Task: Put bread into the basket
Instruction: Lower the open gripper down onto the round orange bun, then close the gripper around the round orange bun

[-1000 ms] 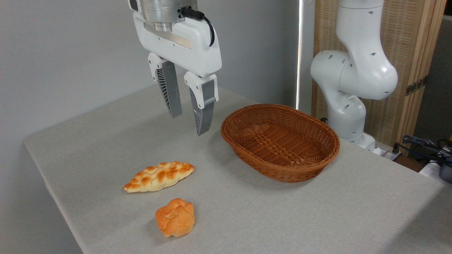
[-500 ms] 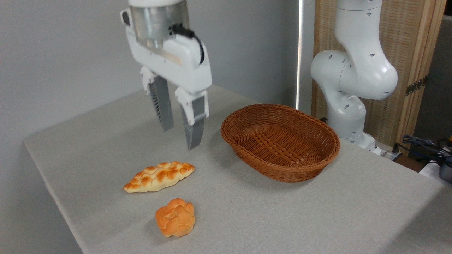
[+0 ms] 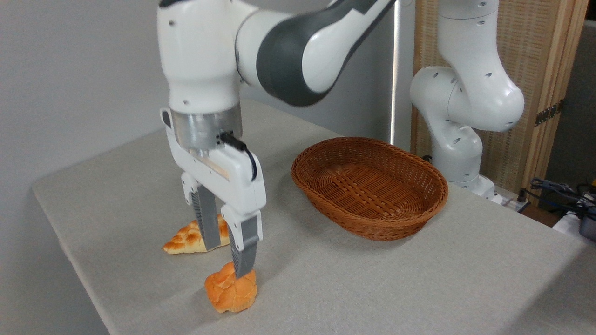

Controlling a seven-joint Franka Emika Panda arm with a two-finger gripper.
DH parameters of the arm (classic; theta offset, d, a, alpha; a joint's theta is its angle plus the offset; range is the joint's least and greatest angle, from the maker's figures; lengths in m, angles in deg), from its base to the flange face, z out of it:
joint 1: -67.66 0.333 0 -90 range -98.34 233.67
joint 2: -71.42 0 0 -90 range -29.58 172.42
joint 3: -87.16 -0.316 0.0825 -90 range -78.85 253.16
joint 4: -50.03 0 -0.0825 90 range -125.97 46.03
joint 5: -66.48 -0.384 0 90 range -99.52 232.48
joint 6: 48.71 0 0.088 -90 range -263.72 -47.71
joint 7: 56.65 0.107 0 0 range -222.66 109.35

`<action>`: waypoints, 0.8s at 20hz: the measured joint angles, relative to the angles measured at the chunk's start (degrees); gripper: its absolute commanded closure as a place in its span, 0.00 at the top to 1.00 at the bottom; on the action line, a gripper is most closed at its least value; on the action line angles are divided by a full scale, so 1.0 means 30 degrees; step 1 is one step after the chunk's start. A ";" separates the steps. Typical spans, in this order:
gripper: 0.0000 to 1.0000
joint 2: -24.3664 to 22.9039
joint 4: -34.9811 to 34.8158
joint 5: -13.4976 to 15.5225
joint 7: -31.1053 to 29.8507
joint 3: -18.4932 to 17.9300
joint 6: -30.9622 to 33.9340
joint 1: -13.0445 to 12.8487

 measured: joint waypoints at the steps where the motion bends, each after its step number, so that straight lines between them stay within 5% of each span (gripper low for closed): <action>1: 1.00 -0.0003 -0.0344 -0.0126 0.0000 0.0064 -0.0255 -0.0013; 12: 1.00 0.0808 -0.2119 -0.0490 0.0001 0.0534 -0.2777 -0.0114; 14: 0.75 0.1025 -0.2122 -0.0549 0.0001 0.0537 -0.2958 -0.0116; 16: 0.65 0.1065 -0.2124 -0.0549 0.0001 0.0543 -0.2973 -0.0117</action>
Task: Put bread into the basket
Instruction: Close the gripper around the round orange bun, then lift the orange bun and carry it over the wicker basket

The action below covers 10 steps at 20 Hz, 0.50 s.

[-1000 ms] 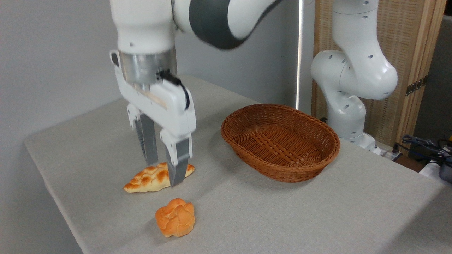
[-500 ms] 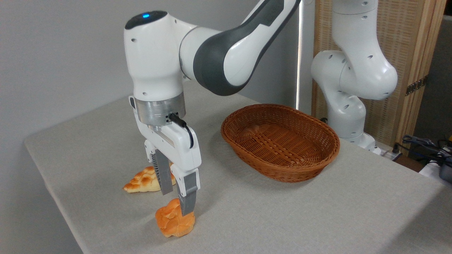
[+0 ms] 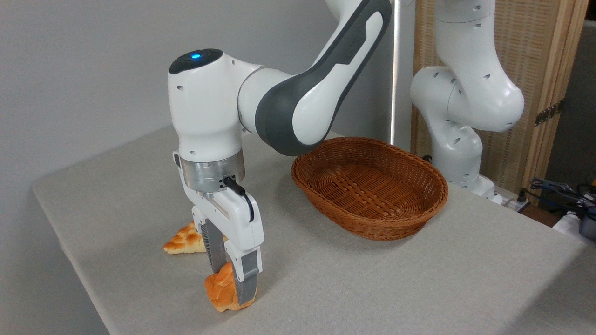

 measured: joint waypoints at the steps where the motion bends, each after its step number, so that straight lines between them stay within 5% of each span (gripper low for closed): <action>1: 0.48 0.0000 -0.0001 0.0000 0.0000 0.0000 0.0000 0.0000; 4: 0.19 0.0000 -0.0013 0.0000 0.0000 0.0000 0.0003 0.0000; 10: 0.19 0.0000 -0.0030 0.0000 -0.0004 0.0000 0.0007 0.0000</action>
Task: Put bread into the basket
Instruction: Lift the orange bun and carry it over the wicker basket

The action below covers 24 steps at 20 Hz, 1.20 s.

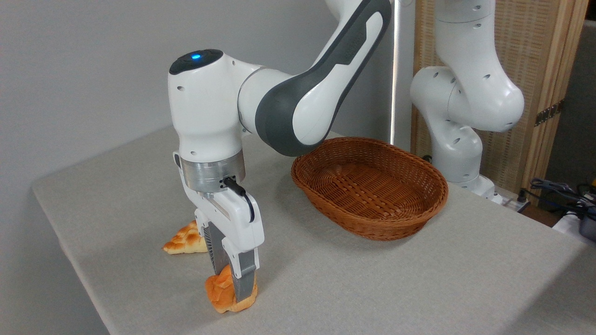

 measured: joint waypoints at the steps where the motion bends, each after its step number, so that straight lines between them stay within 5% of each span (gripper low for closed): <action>1: 0.19 0.0000 0.0000 0.0000 0.0000 0.0000 0.0000 0.0000; 14: 0.19 -0.0106 0.0144 0.0000 0.0000 -0.0115 0.0662 0.0059; 19: 0.19 -0.1269 0.1814 0.0010 0.0204 -0.0145 0.5228 0.0160; 24: 0.20 -0.4355 0.2154 0.0102 0.1923 -0.0105 1.0306 0.0069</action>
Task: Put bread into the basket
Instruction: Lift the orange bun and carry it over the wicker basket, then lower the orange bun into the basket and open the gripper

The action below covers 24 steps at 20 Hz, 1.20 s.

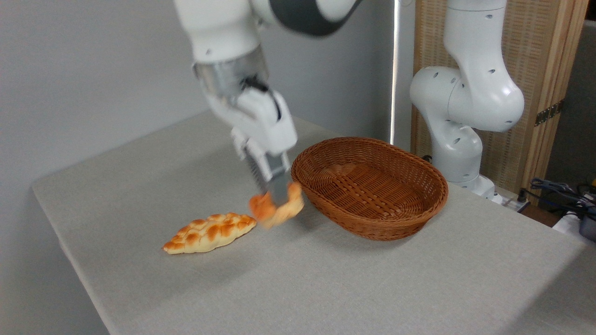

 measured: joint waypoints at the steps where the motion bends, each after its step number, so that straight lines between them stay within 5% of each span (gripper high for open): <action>1: 0.20 -0.0686 -0.0162 0.0004 0.0550 0.0001 0.0946 -0.0019; 7: 0.24 -0.5820 -0.5022 -0.0041 0.3267 -0.0150 0.2639 -0.0013; 10: 0.26 -0.7408 -0.7905 -0.1188 0.4040 -0.0207 0.2610 -0.0084; 15: 0.37 -0.7546 -1.0058 -0.2593 0.4093 -0.0321 0.2394 -0.0472; 18: 0.51 -0.7510 -1.0693 -0.2723 0.4093 -0.0773 0.1763 -0.0493; 22: 0.55 -0.7504 -1.1292 -0.2724 0.4093 -0.0850 0.1101 -0.0600; 23: 0.66 -0.7501 -1.1464 -0.2724 0.4093 -0.0850 0.0855 -0.0627; 24: 0.92 -0.7495 -1.1648 -0.2724 0.4092 -0.0851 0.0578 -0.0641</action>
